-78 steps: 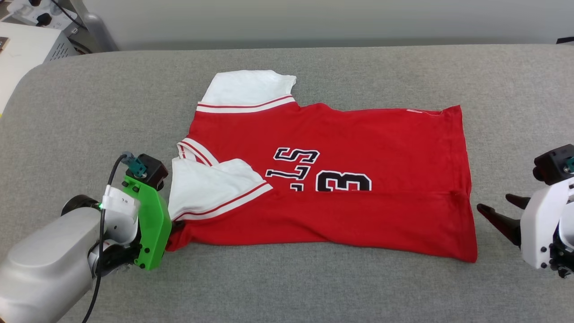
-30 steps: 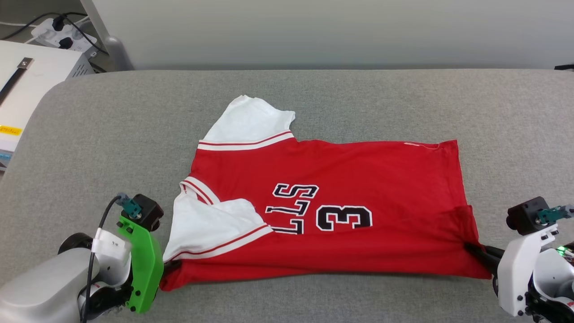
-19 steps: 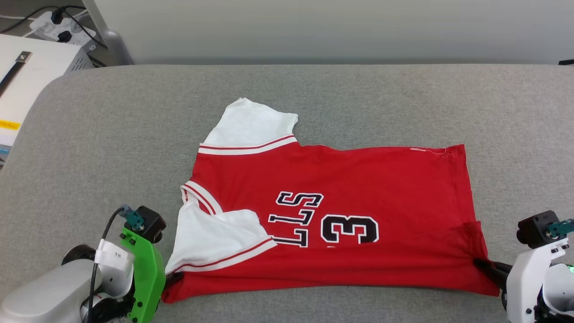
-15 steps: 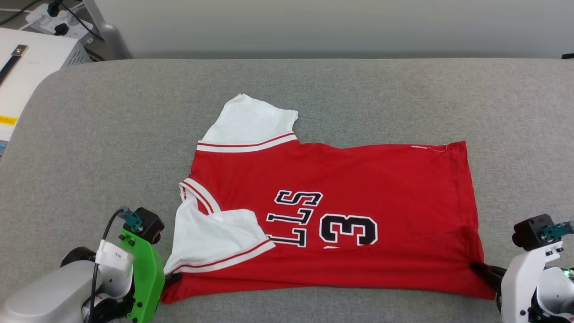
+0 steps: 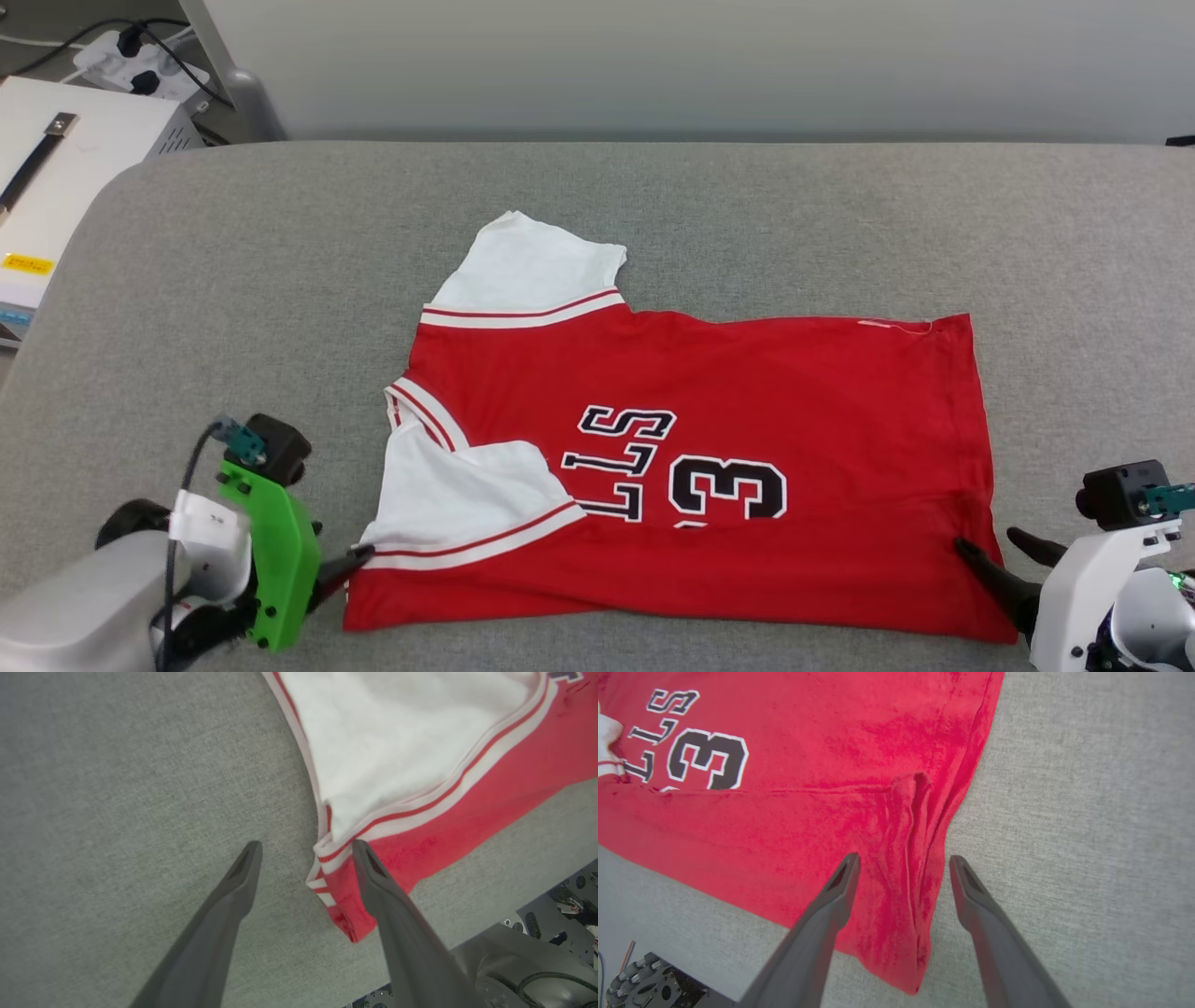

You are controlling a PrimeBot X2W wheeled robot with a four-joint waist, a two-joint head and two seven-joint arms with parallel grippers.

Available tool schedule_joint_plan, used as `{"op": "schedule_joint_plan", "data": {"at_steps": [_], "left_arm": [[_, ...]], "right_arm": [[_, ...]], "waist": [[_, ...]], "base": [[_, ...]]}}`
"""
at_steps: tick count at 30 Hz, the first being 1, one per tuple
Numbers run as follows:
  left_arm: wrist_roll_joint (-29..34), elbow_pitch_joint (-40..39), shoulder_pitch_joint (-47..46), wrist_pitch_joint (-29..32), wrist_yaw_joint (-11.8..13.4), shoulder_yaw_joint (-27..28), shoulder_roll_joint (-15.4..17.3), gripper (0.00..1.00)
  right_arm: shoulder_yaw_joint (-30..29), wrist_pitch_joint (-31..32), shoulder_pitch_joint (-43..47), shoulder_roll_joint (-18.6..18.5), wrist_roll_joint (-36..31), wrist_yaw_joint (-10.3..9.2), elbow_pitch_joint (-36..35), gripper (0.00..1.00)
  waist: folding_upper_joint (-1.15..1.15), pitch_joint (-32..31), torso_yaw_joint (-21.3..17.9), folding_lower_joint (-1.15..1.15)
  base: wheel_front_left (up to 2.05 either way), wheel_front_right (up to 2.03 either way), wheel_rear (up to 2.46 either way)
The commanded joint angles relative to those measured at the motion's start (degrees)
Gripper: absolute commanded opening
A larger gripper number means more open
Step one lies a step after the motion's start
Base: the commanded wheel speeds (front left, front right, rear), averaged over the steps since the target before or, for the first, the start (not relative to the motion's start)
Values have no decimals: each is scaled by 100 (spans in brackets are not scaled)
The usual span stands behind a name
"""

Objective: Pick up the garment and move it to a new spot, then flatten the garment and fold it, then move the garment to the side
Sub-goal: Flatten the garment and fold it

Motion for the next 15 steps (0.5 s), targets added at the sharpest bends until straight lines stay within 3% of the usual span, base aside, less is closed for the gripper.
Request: {"op": "schedule_joint_plan", "data": {"at_steps": [1, 7, 15], "left_arm": [[115, -35, -143, -62, 30, 85, 125, 100], [321, -237, -710, -488, 164, 487, 291, 100], [568, 28, -1612, -813, 259, 917, 92, 100]], "right_arm": [[-67, -136, 64, 28, -41, -5, -116, 100], [-440, -786, -31, 247, -420, -5, -658, 100], [-1124, -1757, -133, 1097, -1200, -5, -1283, 100]], "waist": [[0, -115, 33, 0], [0, -173, 7, 0], [0, 130, -169, 0]], "base": [[0, 0, 0], [0, 0, 0], [0, 0, 0]]}}
